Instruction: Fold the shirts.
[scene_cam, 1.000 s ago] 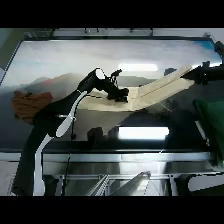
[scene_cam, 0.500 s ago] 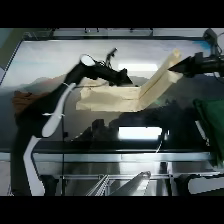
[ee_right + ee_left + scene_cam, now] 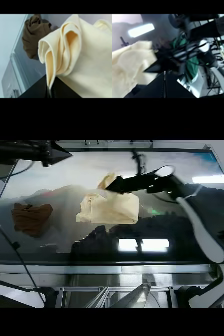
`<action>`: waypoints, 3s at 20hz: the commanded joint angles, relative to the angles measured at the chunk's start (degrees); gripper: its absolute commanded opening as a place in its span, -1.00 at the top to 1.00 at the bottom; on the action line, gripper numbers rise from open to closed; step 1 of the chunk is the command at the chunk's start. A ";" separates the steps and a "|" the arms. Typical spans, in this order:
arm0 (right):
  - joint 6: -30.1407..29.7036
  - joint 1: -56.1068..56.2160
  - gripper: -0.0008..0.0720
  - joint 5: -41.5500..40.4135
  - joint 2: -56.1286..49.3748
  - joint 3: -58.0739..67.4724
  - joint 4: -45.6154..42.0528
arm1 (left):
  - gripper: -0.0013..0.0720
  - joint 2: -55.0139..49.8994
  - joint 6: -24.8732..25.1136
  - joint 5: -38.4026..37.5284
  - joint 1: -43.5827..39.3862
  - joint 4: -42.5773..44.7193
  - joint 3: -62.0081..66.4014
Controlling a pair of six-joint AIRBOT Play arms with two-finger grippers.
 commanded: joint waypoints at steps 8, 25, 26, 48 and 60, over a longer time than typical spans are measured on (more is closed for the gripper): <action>2.97 -3.34 0.16 17.38 -6.10 8.55 1.55 | 0.91 5.33 2.12 -8.59 6.29 -0.28 -0.07; 26.40 -16.26 -0.59 15.15 -12.72 2.40 -20.44 | 0.92 5.29 0.92 -11.26 3.48 -0.33 -0.04; 26.67 -15.72 -0.60 15.08 -13.33 2.40 -20.33 | 0.92 5.27 0.94 -11.30 3.48 -0.31 -0.04; 26.64 -29.86 0.94 15.61 9.97 2.56 -11.96 | 0.92 5.27 1.77 -13.07 3.48 -0.28 -0.07; 46.03 -72.67 0.94 44.83 31.50 -3.63 -67.98 | 0.92 5.27 3.37 -14.95 3.48 -0.26 -0.07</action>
